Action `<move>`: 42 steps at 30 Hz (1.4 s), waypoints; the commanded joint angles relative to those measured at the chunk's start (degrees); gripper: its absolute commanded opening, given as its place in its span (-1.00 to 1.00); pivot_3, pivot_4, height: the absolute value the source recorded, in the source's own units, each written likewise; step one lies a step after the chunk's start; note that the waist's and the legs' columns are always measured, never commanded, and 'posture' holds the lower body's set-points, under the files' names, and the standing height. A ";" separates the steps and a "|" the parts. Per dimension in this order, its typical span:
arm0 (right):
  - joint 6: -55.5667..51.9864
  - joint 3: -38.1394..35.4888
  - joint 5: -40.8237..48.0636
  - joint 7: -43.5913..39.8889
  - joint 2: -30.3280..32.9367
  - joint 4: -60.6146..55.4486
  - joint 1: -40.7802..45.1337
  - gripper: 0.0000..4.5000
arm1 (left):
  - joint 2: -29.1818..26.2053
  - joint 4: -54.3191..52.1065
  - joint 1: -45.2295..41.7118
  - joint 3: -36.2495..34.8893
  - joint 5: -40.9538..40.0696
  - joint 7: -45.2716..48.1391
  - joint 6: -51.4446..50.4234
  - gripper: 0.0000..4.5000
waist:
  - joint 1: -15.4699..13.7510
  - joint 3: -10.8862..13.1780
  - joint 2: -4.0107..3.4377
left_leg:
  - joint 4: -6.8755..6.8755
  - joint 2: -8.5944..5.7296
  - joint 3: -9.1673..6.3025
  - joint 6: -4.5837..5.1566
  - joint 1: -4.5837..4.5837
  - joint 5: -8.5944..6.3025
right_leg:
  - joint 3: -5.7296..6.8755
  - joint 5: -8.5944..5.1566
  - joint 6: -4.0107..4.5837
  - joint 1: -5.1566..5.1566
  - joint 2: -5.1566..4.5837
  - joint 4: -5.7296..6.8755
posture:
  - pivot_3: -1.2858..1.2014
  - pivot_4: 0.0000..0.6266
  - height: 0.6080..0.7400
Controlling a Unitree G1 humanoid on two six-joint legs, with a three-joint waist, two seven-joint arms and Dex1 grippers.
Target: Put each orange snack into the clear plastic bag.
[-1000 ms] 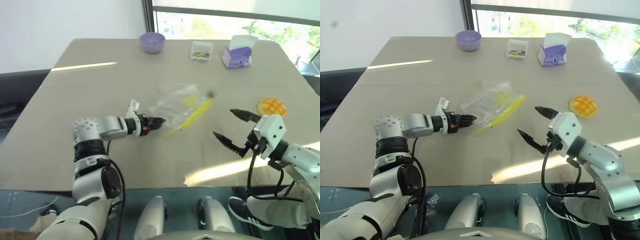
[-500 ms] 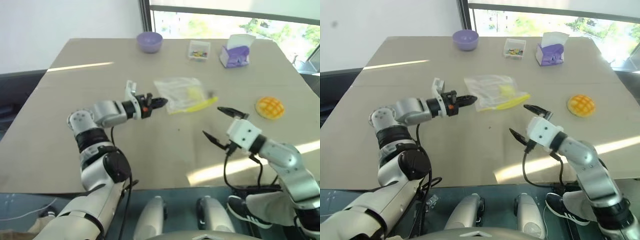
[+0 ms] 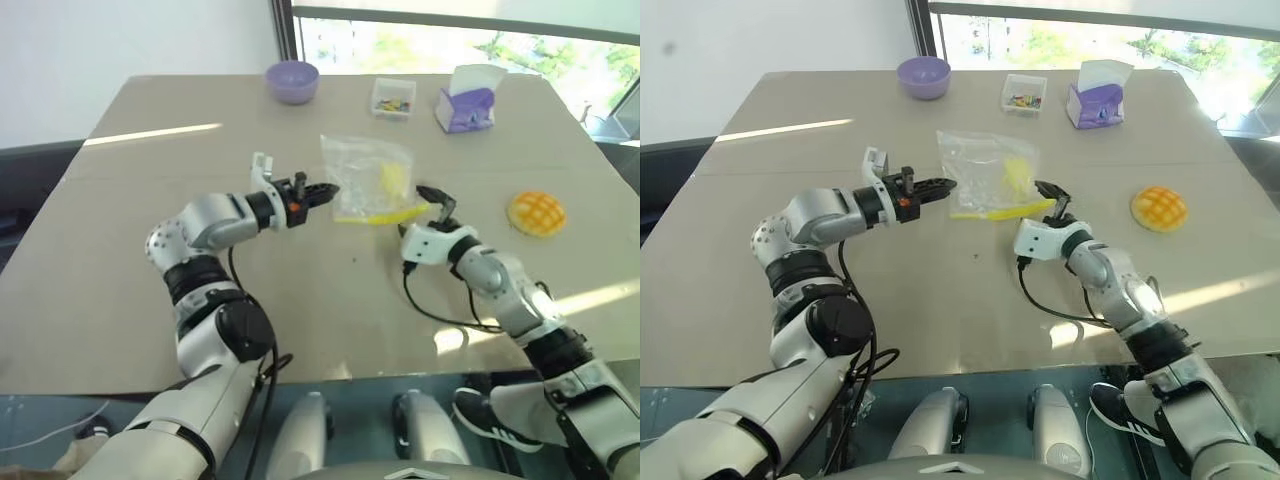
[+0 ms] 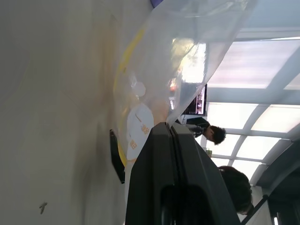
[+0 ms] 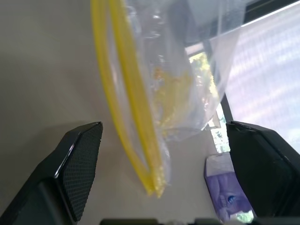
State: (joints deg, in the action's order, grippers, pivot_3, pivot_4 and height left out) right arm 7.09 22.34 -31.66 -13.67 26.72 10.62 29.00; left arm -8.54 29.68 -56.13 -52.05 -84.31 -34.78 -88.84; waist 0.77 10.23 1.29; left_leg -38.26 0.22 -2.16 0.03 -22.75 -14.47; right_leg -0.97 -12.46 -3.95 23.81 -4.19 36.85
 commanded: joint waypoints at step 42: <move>-1.29 -4.17 -2.86 6.63 -4.02 8.35 10.30 -1.00 | -17.74 -12.27 15.79 32.04 -19.66 9.10 18.50 -0.15 | 0.30 -0.06 0.06 | 0.02 0.01 -0.04 -0.04 0.11 0.04 | 0.02 0.05 0.08 -0.12 0.08 -0.02 | 0.03 -0.52 1.00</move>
State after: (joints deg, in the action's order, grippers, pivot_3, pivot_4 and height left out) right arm 6.02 19.51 -35.55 -6.39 22.32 21.55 37.96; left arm -24.75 20.61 -40.69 -20.75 -105.31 -30.01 -68.55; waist 1.07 10.17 1.35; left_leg -38.23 0.23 -2.21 -0.01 -22.64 -14.43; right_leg -0.95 -12.41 -3.87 23.69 -4.11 36.83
